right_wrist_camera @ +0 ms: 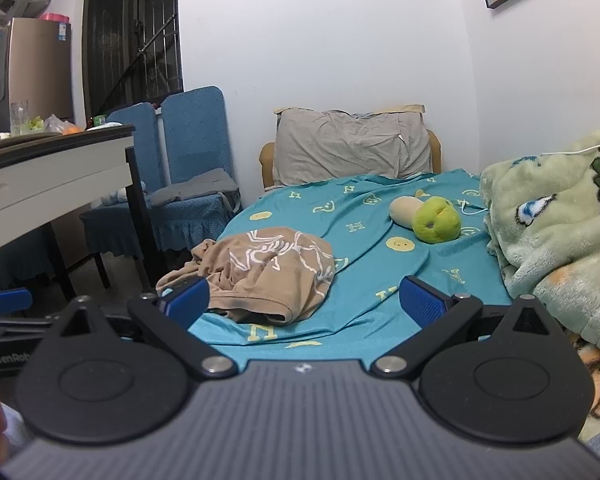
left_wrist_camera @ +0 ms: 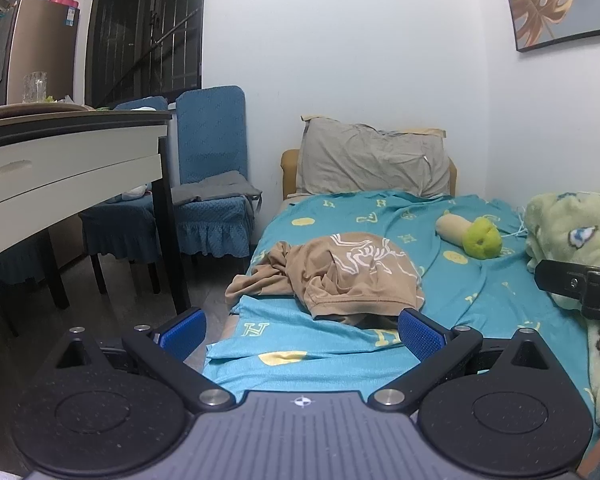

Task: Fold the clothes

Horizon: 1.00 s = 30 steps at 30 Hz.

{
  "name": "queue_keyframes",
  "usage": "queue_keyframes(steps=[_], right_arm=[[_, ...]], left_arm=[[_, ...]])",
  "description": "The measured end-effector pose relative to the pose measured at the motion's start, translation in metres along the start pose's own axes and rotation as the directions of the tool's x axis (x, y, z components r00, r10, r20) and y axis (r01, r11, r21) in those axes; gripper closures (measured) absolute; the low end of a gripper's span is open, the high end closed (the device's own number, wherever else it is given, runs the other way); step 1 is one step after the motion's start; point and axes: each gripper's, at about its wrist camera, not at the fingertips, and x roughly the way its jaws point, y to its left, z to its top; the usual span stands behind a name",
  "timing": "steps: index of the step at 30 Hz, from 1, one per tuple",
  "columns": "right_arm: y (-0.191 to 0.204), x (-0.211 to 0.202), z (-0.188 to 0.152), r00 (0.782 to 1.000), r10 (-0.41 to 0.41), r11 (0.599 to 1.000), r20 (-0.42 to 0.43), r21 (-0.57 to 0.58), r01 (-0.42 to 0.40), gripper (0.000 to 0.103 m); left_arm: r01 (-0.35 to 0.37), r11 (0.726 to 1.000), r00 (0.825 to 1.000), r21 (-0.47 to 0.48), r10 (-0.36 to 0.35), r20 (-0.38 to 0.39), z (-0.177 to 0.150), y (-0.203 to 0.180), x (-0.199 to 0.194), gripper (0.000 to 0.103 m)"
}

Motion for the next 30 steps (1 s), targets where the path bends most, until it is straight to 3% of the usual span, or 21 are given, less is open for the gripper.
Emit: queue_keyframes(steps=[4, 19, 30], right_arm=[[0.007, 0.0, -0.008, 1.0, -0.005, 1.0, 0.024, -0.024, 0.005, 0.0], [-0.009, 0.003, 0.011, 1.0, -0.004, 1.0, -0.011, 0.003, 0.004, 0.0], [-0.006, 0.004, 0.003, 1.0, -0.007, 1.0, -0.011, -0.005, 0.007, 0.0]], left_arm=[[0.001, 1.0, 1.0, -0.004, -0.001, 0.01, -0.002, -0.001, -0.001, 0.0], [0.001, 1.0, 1.0, -0.013, -0.001, 0.015, -0.007, 0.005, -0.003, 0.0], [-0.008, 1.0, 1.0, -0.011, 0.008, -0.002, -0.007, 0.003, -0.002, 0.0]])
